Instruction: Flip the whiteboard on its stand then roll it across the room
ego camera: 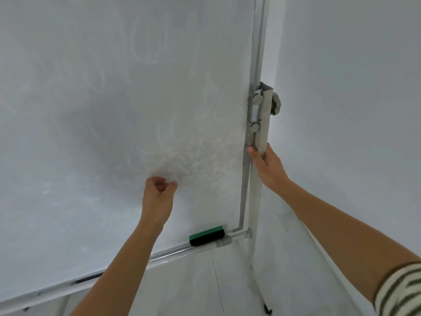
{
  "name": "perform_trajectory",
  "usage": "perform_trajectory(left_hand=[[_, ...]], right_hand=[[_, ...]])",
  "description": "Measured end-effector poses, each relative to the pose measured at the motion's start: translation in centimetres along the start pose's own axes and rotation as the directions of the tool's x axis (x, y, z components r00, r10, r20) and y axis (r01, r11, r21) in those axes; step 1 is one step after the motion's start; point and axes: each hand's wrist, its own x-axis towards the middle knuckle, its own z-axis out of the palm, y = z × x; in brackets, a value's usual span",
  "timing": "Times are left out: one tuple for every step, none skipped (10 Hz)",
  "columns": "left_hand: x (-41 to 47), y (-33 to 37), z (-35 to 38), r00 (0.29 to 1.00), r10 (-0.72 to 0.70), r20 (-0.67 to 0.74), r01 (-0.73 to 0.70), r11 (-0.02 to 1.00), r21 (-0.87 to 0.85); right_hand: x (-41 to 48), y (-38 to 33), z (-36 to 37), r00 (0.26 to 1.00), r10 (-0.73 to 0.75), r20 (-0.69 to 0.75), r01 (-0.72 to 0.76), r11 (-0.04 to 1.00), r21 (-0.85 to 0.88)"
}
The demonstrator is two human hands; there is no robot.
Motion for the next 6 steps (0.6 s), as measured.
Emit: perform_trajectory(left_hand=[[0.1, -0.1, -0.5, 0.999, 0.002, 0.033, -0.002, 1.000, 0.011], [-0.1, -0.6, -1.1, 0.995, 0.039, 0.091, -0.041, 0.999, 0.025], [0.1, -1.1, -2.0, 0.987, 0.109, 0.121, -0.119, 0.990, 0.076], [0.3, -1.5, -3.1, 0.971, 0.186, 0.153, -0.210, 0.964, 0.161], [0.2, -1.4, -4.4, 0.935, 0.285, 0.210, -0.333, 0.911, 0.243], [-1.0, -2.6, -5.4, 0.900, 0.314, 0.302, -0.407, 0.853, 0.327]], right_hand=[[-0.1, 0.2, 0.2, 1.000, -0.013, -0.005, 0.013, 0.999, 0.037], [-0.2, 0.7, 0.3, 0.999, -0.018, -0.034, 0.020, 0.999, 0.043], [-0.9, 0.6, 0.1, 0.999, -0.008, -0.054, 0.008, 1.000, 0.013], [-1.3, 0.1, -0.9, 0.999, 0.040, -0.012, -0.041, 0.994, -0.096], [-1.7, -1.9, -3.1, 0.974, 0.178, 0.142, -0.104, 0.902, -0.420], [-2.5, -5.4, -6.3, 0.954, 0.233, 0.188, -0.041, 0.725, -0.688]])
